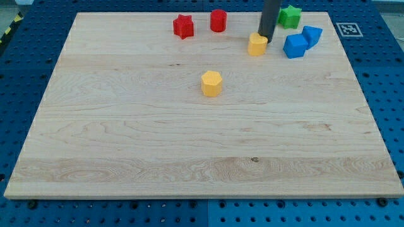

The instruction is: Separate the heart from the group of blocks

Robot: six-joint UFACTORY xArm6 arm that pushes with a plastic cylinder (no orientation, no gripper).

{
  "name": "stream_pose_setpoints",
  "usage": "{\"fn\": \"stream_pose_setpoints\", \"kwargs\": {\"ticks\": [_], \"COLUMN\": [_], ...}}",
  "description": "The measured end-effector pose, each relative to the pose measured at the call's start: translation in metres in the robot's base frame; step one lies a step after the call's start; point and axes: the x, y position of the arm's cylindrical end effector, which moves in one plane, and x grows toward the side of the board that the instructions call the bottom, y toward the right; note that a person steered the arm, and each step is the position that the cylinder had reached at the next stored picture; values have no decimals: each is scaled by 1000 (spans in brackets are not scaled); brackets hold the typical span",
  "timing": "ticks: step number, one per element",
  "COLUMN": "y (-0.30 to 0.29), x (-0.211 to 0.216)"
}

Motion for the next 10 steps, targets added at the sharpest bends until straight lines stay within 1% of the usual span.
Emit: {"fn": "stream_pose_setpoints", "kwargs": {"ticks": [1,2,3,5,6,9,10], "y": [-2,-2,-3,-36,-55,-61,-63], "x": [27,31,31,5,31,40,61]}}
